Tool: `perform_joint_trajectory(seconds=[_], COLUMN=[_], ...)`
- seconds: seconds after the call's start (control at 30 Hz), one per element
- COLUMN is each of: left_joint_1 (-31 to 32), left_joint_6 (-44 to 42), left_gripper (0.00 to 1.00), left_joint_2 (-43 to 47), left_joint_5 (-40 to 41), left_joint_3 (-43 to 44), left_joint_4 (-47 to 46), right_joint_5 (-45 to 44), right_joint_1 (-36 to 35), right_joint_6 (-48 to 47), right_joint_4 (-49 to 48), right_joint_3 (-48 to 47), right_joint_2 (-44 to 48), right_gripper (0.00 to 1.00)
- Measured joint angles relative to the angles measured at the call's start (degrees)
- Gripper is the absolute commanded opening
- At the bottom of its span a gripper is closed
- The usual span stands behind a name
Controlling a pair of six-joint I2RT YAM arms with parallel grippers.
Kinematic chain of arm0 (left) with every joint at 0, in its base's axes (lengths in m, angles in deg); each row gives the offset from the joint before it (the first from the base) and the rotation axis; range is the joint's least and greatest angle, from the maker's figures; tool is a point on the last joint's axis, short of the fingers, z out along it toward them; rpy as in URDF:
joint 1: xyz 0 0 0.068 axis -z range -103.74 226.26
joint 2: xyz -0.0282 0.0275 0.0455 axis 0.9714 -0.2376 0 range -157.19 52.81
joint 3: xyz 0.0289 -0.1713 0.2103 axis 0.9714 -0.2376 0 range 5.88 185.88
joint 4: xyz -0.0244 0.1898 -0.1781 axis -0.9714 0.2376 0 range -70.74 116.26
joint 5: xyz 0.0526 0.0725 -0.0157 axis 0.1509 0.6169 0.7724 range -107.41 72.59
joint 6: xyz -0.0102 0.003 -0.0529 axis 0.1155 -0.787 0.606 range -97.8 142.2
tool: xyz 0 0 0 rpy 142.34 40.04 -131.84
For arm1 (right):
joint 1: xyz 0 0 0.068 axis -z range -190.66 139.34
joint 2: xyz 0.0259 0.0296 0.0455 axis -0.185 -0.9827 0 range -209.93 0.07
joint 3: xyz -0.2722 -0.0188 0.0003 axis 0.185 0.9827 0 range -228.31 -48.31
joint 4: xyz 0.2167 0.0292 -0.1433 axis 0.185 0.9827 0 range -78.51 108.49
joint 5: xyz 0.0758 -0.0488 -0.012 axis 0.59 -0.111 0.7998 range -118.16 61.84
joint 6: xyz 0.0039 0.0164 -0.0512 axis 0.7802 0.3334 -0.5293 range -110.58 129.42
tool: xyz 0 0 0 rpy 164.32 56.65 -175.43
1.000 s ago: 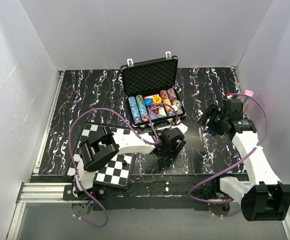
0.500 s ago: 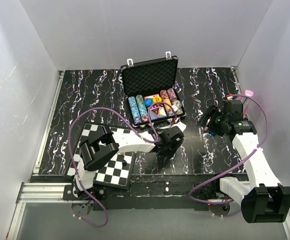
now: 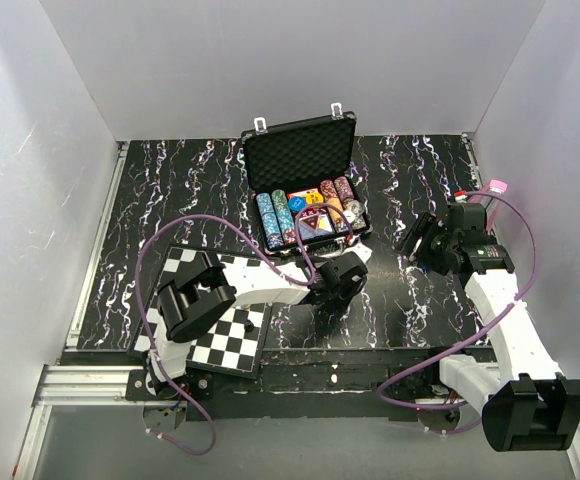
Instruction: Pack up texas hold em set
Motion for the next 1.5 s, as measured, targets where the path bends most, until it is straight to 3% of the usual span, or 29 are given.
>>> perform_joint_trajectory(seconds=[0.17,0.3,0.5,0.67,1.5], left_joint_1=[-0.4,-1.3,-2.3,-2.1,-0.2], left_joint_6=[-1.0,-1.6,-2.0,-1.9,-4.6], left_gripper=[0.29,0.37,0.59,0.67,0.59], left_joint_2=[0.5,0.9,1.4,1.4,-0.5], left_joint_5=[0.0,-0.5,-2.4,-3.8,-2.6], left_joint_3=[0.7,1.2,1.3,1.3,1.7], left_joint_4=[1.5,2.1,2.4,2.3,4.0], right_joint_5=[0.0,-0.2,-0.2,-0.2,0.0], right_joint_1=[0.0,0.0,0.0,0.0,0.0], right_joint_6=[0.0,0.0,0.0,0.0,0.0], right_joint_4=[0.1,0.1,0.1,0.1,0.0], right_joint_3=[0.0,0.0,0.0,0.1,0.9], right_joint_2=[0.1,0.1,0.1,0.1,0.1], right_gripper=[0.75,0.75,0.75,0.75,0.75])
